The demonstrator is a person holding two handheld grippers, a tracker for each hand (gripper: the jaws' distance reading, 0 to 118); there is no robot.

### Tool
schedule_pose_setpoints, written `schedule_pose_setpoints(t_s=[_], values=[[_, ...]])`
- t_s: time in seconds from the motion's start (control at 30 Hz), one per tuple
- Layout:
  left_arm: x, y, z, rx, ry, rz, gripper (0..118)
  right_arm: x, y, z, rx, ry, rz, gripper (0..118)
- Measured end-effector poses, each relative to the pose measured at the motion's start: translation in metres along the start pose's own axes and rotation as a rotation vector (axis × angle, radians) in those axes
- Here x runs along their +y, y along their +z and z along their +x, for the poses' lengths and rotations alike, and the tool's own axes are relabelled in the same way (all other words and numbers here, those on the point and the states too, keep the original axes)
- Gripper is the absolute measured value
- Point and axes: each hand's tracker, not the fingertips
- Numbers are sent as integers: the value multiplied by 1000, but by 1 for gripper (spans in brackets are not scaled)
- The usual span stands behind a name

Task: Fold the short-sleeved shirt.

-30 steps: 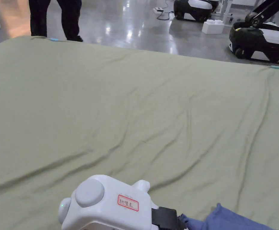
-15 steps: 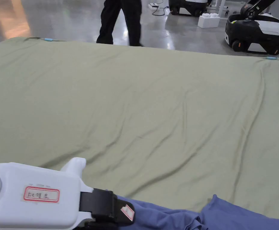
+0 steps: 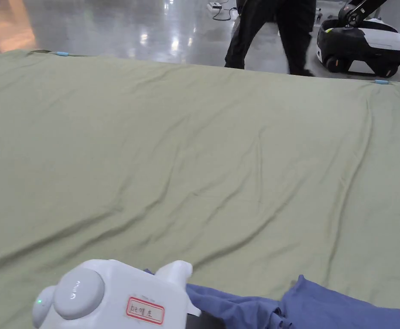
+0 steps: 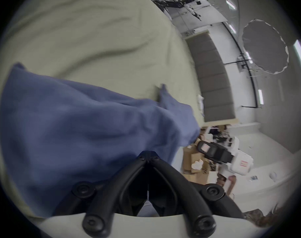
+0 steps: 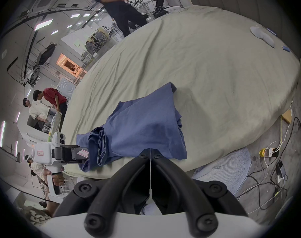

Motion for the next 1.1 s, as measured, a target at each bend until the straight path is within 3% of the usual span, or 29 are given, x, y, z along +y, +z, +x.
schedule_pose_setpoints(t_s=[0.17, 0.33, 0.43, 0.53, 0.67, 0.73, 0.77, 0.83, 0.87, 1.03, 1.1], values=[[3, -53, -12, -18, -94, -88, 1, -2, -2, 0, -6, 3, -14, 3], [1, -70, -17, -81, -30, -118, 1, -3, 6, -1, -9, 0, -7, 3], [0, -22, 20, -242, -63, -68, 1, 0, 10, -3, -17, 9, 3, 3], [2, 60, 43, -317, -45, 108, 1, 3, 8, -6, -18, 17, 6, 3], [-7, 165, 36, -75, -9, 395, 1, 4, -4, -14, -20, 29, -25, 3], [-16, 195, 18, -34, 64, 444, 1, 3, -10, -22, -20, 51, -50, 3], [-27, 222, -9, 484, 33, 328, 16, 2, -12, -26, -19, 62, -58, 3], [-33, 225, -29, 446, 100, 354, 88, 1, -14, -35, -11, 79, -69, 3], [-33, 223, -41, 419, 130, 332, 102, 2, -15, -39, -3, 85, -72, 3], [-26, 190, -87, 319, 218, 206, 101, 3, -13, -57, 12, 120, -78, 3], [-17, 175, -93, 163, 163, 191, 101, 3, -11, -61, 12, 130, -79, 3]])
